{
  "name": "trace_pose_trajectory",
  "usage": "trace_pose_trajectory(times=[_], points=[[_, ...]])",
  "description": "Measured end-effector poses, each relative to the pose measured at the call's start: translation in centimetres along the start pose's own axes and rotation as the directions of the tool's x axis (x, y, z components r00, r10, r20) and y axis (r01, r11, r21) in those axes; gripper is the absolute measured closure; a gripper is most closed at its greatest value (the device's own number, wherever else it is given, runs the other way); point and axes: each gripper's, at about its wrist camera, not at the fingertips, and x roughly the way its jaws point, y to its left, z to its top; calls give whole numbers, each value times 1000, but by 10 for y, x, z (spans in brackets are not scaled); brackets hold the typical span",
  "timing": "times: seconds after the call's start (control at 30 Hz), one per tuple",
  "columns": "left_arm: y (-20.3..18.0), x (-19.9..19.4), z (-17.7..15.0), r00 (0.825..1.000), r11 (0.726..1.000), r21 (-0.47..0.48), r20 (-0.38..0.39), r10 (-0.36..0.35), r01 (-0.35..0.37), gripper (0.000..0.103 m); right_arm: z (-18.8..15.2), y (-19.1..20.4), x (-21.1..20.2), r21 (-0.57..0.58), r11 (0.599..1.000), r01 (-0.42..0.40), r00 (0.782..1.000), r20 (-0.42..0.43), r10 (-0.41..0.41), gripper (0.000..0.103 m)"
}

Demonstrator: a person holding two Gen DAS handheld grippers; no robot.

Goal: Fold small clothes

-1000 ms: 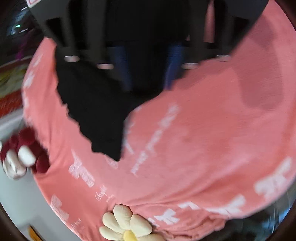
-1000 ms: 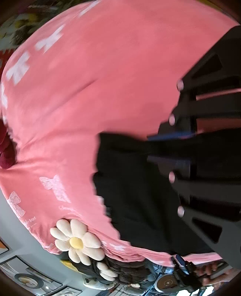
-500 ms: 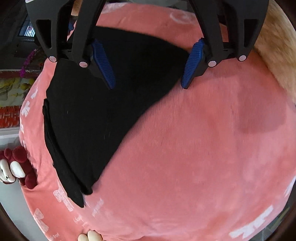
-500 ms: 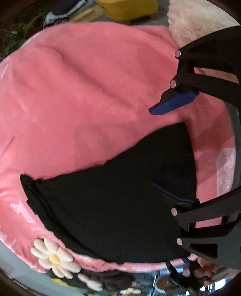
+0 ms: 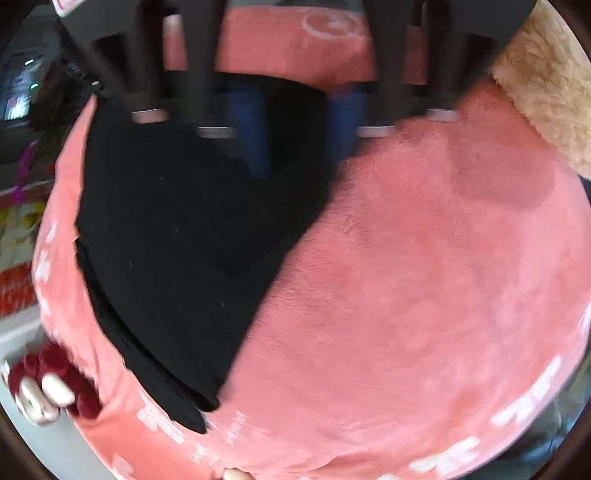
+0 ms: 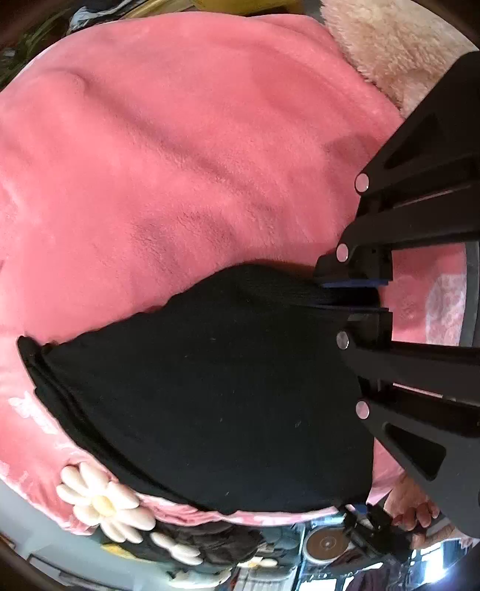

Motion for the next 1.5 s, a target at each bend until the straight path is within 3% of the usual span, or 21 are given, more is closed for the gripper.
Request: trace_pose_trajectory(times=[0.07, 0.17, 0.33, 0.53, 0.7, 0.8, 0.9, 1.0, 1.13, 1.23, 1.33, 1.4, 1.43, 1.5], points=[[12, -1, 0, 997, 993, -83, -22, -80, 78, 101, -2, 5, -8, -17, 1000, -20, 1000, 14, 21, 99], [2, -20, -5, 997, 996, -30, 15, -82, 82, 101, -8, 1, -31, 7, 997, -73, 996, 56, 72, 99], [2, -64, -21, 988, 989, -1, 49, -148, 148, 101, -15, -4, -71, 20, 988, -156, 981, 118, 152, 99], [12, -119, -63, 975, 975, 6, 30, -221, 221, 101, -47, -2, -127, -50, 988, -149, 982, 109, 154, 99], [18, -155, -106, 974, 974, 17, -29, -225, 226, 101, -93, -23, -165, -66, 990, -127, 990, 56, 131, 99], [8, -167, -118, 973, 974, 12, -56, -226, 227, 101, -93, -28, -184, -39, 989, -141, 987, 66, 144, 99], [-19, -171, -91, 974, 972, 55, -25, -225, 226, 101, -65, -15, -193, -48, 984, -174, 976, 125, 179, 99], [-53, -163, -47, 972, 965, 131, 29, -234, 229, 101, -12, 4, -183, -71, 975, -209, 958, 184, 219, 99], [-104, -124, 24, 976, 963, 217, 107, -187, 161, 101, 75, 30, -138, -91, 980, -178, 948, 253, 196, 99], [-130, -86, 76, 974, 969, 213, 158, -161, 125, 101, 131, 43, -92, -62, 987, -146, 952, 261, 157, 99], [-143, -33, 130, 979, 979, 196, 188, -84, 46, 101, 182, 44, -44, -3, 993, -118, 952, 283, 114, 98], [-145, -2, 150, 976, 987, 162, 217, -24, -12, 98, 208, 38, -8, 30, 994, -108, 963, 251, 97, 94], [-144, 17, 159, 977, 987, 149, 212, 21, -54, 92, 219, 34, 12, 67, 996, -60, 974, 221, 44, 92], [-134, 43, 167, 975, 982, 93, 169, 145, -162, 91, 223, 30, 20, 86, 996, -39, 978, 207, 20, 92]])
